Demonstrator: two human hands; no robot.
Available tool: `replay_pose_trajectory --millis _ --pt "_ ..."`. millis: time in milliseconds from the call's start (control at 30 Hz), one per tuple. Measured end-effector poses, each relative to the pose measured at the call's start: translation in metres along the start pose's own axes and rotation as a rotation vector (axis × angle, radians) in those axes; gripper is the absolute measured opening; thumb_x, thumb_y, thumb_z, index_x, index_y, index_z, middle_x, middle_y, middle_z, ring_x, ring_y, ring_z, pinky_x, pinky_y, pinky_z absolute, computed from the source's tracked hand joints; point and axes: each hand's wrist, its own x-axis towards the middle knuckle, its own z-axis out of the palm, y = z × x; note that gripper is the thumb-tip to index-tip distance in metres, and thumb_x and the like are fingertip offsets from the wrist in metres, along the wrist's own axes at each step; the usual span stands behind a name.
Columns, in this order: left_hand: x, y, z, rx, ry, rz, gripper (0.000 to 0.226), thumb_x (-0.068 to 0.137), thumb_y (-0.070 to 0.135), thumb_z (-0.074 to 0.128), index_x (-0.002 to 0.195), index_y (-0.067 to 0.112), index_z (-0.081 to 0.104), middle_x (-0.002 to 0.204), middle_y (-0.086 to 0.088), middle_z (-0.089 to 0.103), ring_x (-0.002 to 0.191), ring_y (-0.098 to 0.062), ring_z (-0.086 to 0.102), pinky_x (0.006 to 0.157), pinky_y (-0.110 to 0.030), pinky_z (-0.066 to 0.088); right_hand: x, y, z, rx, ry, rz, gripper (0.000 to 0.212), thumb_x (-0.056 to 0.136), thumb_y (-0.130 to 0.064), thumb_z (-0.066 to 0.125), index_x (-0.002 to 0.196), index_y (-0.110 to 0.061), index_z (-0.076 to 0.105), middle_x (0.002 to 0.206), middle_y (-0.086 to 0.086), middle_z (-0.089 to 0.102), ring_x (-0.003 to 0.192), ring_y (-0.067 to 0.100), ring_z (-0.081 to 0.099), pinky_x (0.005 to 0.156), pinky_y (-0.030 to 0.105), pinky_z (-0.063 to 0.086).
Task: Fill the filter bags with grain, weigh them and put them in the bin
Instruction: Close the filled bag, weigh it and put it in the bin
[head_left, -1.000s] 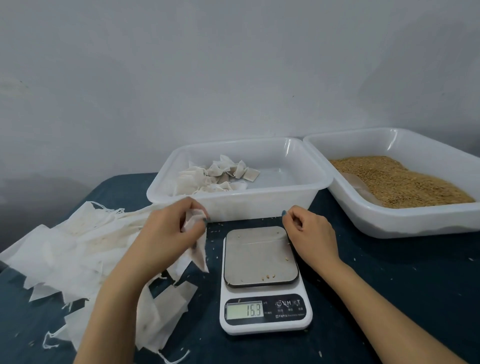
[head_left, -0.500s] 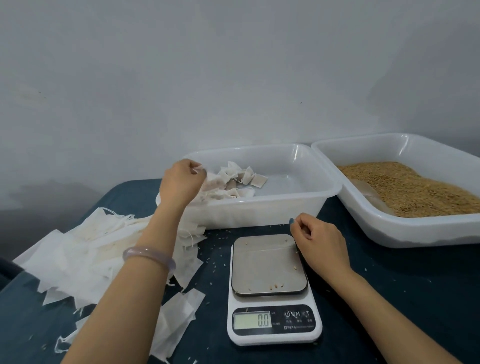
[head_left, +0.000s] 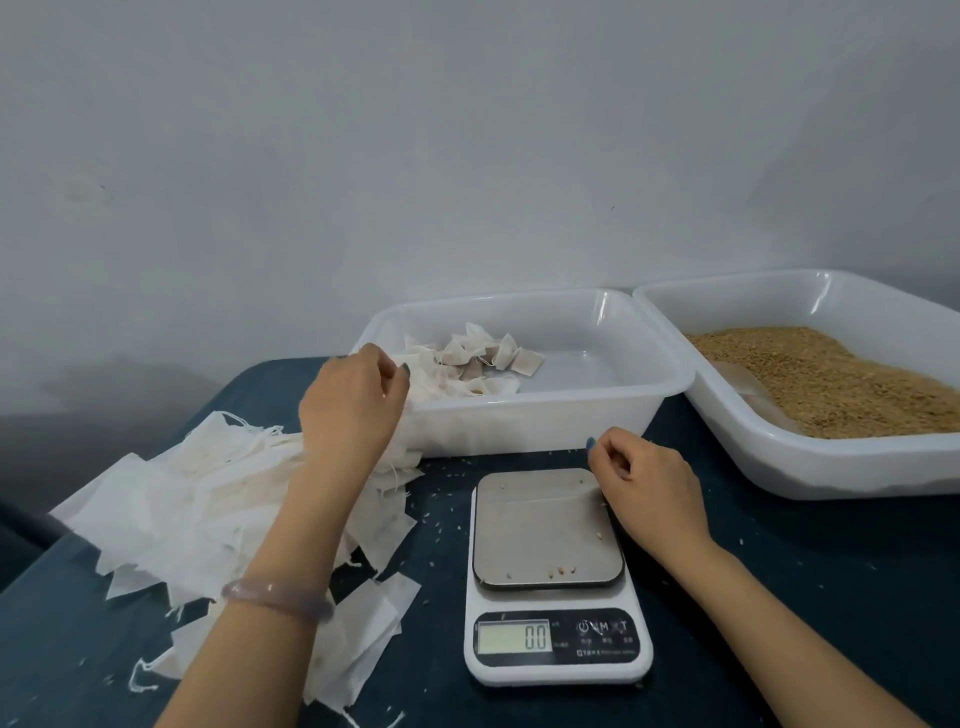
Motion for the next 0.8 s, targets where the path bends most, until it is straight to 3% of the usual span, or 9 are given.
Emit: replay_pose_trajectory --millis 67,133,233,300,367,467,600,800 --pt "-0.023 0.007 -0.012 0.004 -0.036 0.084 0.032 0.097 0.043 0.05 0.071 0.025 0.051 0.065 0.009 0.056 0.069 -0.018 0.056 0.053 -0.029 0.035 0.0 0.0 0.0 0.006 0.002 0.006 0.033 0.095 -0.038 0.052 0.065 -0.025 0.049 0.052 -0.008 0.049 0.05 0.01 0.045 0.046 0.025 0.028" --pt "-0.05 0.012 -0.021 0.068 -0.238 0.177 0.035 0.095 0.05 0.05 0.069 0.027 0.052 0.066 0.009 0.059 0.066 -0.012 0.055 0.052 -0.027 0.036 0.0 -0.001 -0.001 0.01 -0.002 0.005 0.034 0.095 -0.038 0.053 0.064 -0.025 0.048 0.052 -0.008 0.048 0.049 0.009 0.044 0.046 0.025 0.027" --pt "-0.076 0.007 -0.036 0.309 -0.634 0.249 0.017 0.089 0.049 0.06 0.089 0.033 0.062 0.092 0.015 0.066 0.087 -0.007 0.059 0.063 -0.026 0.043 -0.001 -0.003 -0.001 0.017 -0.008 -0.005 0.035 0.095 -0.039 0.053 0.063 -0.026 0.047 0.052 -0.008 0.048 0.049 0.008 0.044 0.047 0.023 0.026" --pt "-0.085 -0.002 -0.048 0.449 -0.853 0.219 0.025 0.085 0.045 0.068 0.105 0.033 0.06 0.108 0.012 0.063 0.102 -0.013 0.06 0.077 -0.028 0.048 -0.001 -0.003 0.0 0.018 -0.009 -0.007 0.035 0.095 -0.037 0.053 0.064 -0.025 0.048 0.052 -0.007 0.048 0.049 0.009 0.043 0.047 0.024 0.026" --pt "-0.093 -0.009 -0.057 0.541 -0.967 0.166 0.039 0.081 0.041 0.073 0.115 0.033 0.054 0.116 0.009 0.057 0.107 -0.016 0.058 0.078 -0.028 0.046 -0.001 -0.003 0.0 0.012 -0.012 -0.007 0.035 0.095 -0.037 0.054 0.063 -0.025 0.047 0.052 -0.007 0.047 0.048 0.009 0.043 0.047 0.024 0.026" --pt "-0.099 -0.015 -0.06 0.62 -0.949 0.138 0.045 0.08 0.035 0.075 0.117 0.03 0.049 0.117 0.007 0.052 0.106 -0.017 0.057 0.074 -0.026 0.04 -0.001 -0.004 0.0 0.011 -0.012 -0.009 0.035 0.095 -0.037 0.053 0.063 -0.025 0.047 0.051 -0.007 0.047 0.048 0.009 0.043 0.046 0.023 0.026" --pt "-0.103 -0.022 -0.052 0.632 -0.945 0.098 0.044 0.081 0.026 0.074 0.118 0.024 0.05 0.121 0.003 0.051 0.109 -0.021 0.057 0.085 -0.03 0.049 -0.002 -0.002 0.001 0.015 -0.007 -0.02 0.034 0.095 -0.037 0.053 0.065 -0.023 0.049 0.052 -0.006 0.049 0.049 0.011 0.044 0.046 0.025 0.029" --pt "-0.1 -0.029 -0.046 0.458 -0.832 0.117 0.014 0.091 0.021 0.055 0.101 0.029 0.051 0.105 0.004 0.056 0.1 -0.017 0.057 0.08 -0.027 0.047 -0.001 -0.001 0.002 0.023 -0.01 -0.024 0.034 0.095 -0.038 0.053 0.065 -0.023 0.05 0.053 -0.006 0.05 0.051 0.012 0.047 0.047 0.026 0.031"
